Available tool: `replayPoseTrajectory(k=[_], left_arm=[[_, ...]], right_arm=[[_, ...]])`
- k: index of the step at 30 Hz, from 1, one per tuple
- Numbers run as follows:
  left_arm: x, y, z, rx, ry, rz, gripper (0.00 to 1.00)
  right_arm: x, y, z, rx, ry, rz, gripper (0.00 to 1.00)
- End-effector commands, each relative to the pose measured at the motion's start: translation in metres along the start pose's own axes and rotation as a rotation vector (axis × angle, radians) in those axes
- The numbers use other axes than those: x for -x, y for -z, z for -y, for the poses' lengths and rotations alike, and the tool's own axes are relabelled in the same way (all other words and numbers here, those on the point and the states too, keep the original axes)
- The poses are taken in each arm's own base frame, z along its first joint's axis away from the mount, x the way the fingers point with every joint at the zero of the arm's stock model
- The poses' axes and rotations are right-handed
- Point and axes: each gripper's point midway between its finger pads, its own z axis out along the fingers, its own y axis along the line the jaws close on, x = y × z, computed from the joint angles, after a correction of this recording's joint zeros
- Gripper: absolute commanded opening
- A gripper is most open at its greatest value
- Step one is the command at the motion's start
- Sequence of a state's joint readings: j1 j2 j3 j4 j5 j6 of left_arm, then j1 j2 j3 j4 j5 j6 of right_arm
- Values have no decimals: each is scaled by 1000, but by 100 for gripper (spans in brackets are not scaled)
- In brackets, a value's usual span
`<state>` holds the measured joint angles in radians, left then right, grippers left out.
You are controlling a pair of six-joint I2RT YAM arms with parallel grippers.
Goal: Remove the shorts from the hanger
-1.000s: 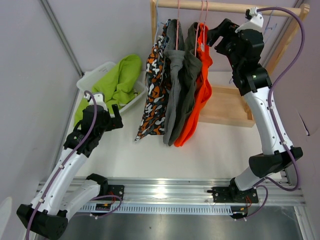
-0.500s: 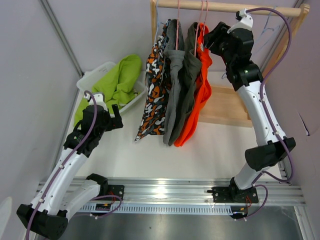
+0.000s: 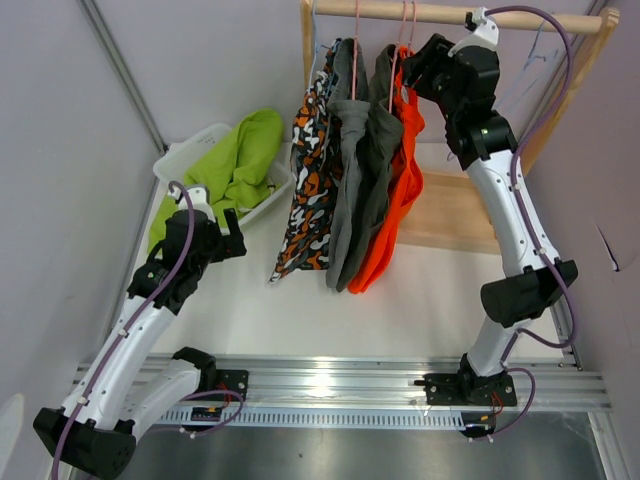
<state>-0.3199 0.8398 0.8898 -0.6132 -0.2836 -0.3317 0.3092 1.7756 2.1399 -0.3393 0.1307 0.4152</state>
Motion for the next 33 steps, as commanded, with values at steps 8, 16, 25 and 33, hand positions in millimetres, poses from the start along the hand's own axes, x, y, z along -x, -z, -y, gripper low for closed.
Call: replayPoseTrajectory(k=[8, 16, 25, 33], left_arm=[[5, 0, 4, -16, -13, 19, 99], [6, 0, 4, -14, -14, 20, 99], [43, 33, 32, -96, -14, 138, 99], [135, 129, 170, -475, -157, 319, 99]], right_arm=[[13, -26, -8, 25, -4, 48, 46], [18, -40, -3, 9, 22, 66, 0], [73, 19, 4, -28, 55, 166, 0], [124, 100, 42, -243, 75, 268, 0]])
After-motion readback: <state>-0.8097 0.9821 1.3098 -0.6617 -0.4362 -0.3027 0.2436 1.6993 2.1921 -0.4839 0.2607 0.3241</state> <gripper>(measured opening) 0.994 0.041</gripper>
